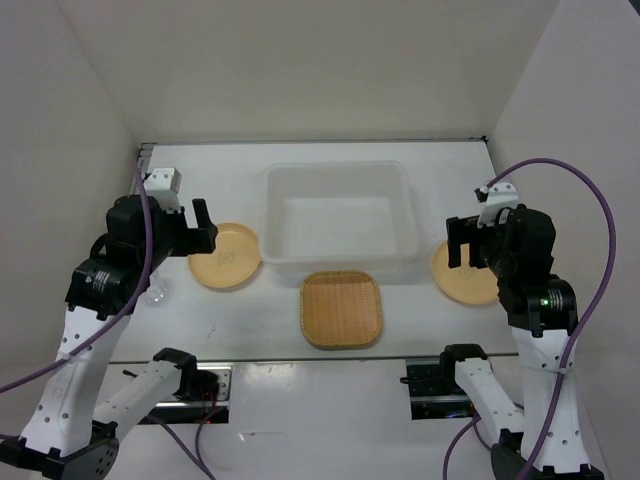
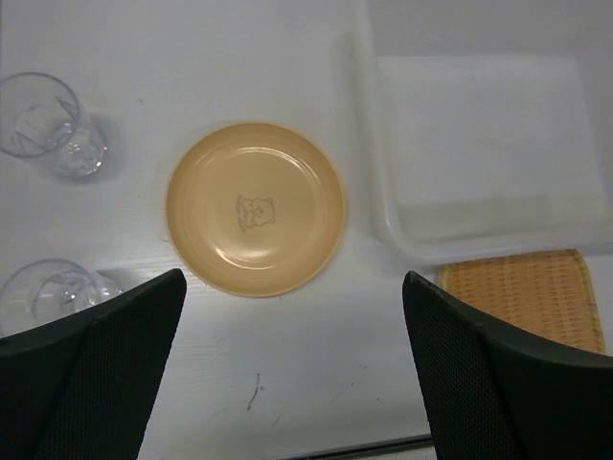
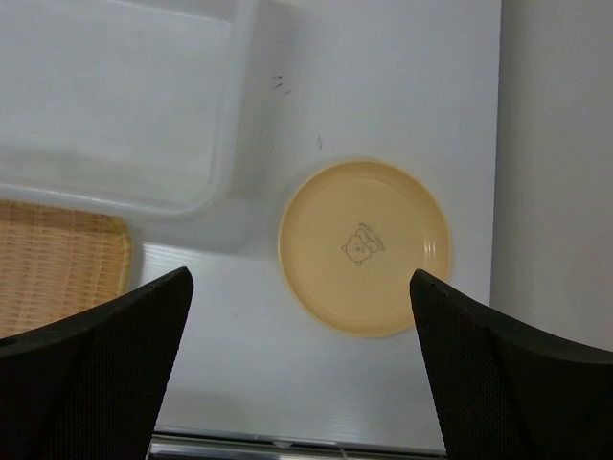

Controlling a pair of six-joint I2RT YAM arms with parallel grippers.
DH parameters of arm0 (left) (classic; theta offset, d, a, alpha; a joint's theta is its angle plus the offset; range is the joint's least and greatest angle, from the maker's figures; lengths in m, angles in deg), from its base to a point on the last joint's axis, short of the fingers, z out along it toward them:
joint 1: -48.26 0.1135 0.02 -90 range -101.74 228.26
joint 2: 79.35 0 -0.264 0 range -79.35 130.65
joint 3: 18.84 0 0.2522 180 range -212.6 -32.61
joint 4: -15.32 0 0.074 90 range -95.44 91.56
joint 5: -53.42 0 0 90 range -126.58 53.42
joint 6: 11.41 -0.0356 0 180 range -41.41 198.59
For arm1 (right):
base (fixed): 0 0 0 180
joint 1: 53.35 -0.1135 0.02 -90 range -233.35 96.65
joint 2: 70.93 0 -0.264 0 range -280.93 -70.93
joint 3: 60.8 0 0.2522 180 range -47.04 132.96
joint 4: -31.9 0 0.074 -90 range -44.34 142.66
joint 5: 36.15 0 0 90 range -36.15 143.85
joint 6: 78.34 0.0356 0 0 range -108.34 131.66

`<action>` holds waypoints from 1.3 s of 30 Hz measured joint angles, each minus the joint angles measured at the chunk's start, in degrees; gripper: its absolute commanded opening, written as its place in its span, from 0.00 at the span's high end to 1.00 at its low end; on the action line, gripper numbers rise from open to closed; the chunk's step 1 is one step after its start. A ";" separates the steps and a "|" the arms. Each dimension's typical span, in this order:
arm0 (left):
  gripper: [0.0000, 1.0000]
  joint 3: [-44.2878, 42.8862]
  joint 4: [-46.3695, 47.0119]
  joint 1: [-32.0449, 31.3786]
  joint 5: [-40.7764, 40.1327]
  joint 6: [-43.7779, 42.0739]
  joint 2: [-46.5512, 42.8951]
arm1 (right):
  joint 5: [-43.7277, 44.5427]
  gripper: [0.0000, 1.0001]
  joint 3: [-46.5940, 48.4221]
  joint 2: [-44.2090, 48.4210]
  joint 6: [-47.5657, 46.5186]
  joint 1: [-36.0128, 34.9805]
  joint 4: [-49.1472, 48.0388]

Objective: Place the mixed dishes into the plastic bin

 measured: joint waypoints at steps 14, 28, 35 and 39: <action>0.00 24.70 7.78 -2.86 33.09 13.42 -0.52 | -2.08 0.02 0.00 0.52 -2.75 0.00 0.81; 0.00 32.79 14.27 -7.04 38.16 24.70 -1.95 | -13.05 1.00 -1.07 -5.51 -24.68 -9.20 5.31; 0.00 35.45 21.09 -13.05 37.59 29.90 4.04 | -17.44 1.00 -10.23 -1.16 -49.13 -9.25 5.68; 0.00 34.64 24.20 -16.81 36.04 32.04 10.51 | -21.40 1.00 -17.38 5.07 -61.61 -9.33 5.46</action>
